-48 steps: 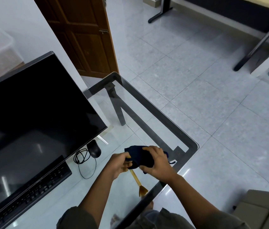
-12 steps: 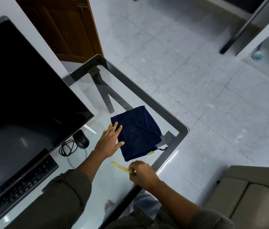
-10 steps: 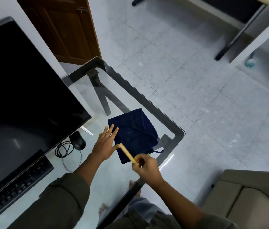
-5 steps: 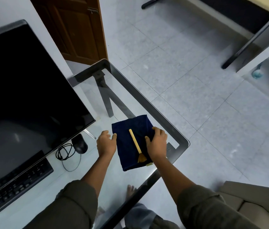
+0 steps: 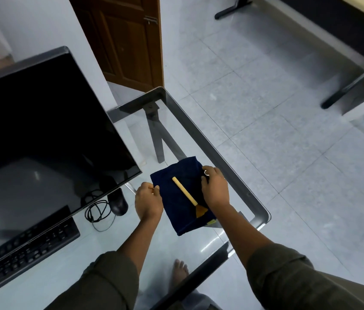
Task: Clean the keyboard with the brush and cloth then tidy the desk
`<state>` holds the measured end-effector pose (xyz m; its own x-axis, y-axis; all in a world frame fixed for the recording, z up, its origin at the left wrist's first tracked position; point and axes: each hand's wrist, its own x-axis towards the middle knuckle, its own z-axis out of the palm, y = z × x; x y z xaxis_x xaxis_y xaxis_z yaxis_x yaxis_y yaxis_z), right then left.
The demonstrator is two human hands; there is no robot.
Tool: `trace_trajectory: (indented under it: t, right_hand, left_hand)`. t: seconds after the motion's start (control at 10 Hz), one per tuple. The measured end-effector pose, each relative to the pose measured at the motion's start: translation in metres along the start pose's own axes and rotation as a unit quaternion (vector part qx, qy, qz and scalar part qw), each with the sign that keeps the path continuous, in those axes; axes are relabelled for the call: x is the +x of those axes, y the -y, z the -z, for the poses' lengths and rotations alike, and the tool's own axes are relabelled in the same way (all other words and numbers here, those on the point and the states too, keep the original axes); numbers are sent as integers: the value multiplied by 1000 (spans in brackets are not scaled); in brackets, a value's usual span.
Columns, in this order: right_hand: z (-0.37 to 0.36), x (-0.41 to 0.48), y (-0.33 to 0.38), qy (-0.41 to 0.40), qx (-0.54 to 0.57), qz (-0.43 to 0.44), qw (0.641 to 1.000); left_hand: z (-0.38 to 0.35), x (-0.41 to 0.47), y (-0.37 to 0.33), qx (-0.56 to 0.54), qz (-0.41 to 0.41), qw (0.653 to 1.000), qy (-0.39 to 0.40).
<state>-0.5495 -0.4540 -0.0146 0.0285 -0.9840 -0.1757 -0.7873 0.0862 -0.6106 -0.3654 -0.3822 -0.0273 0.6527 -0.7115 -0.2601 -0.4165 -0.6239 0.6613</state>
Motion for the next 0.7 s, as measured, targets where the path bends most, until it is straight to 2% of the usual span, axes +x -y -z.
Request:
trace_trajectory:
  t: [0.1, 0.2, 0.3, 0.4, 0.5, 0.6, 0.7]
  right_hand:
    - [-7, -8, 5, 13, -37, 65, 997]
    - [-24, -40, -5, 154, -139, 128, 970]
    - [-33, -49, -18, 201, -196, 135, 950]
    - [-32, -50, -18, 216, -219, 126, 943]
    - [-26, -51, -10, 216, -196, 116, 949]
    - [-10, -60, 20, 181, -125, 145, 965]
    - [-1, -71, 47, 166, -103, 201, 960]
  left_hand:
    - [-4, -9, 12, 65, -108, 992, -11]
    - [-15, -27, 42, 251, -259, 929, 81]
    - [-18, -29, 56, 312, -261, 905, 124]
    - [-14, -29, 60, 334, -253, 897, 141]
    - [-1, -32, 52, 328, -260, 897, 139]
    - [36, -43, 37, 277, -276, 916, 89]
    - [70, -51, 31, 249, -266, 929, 65]
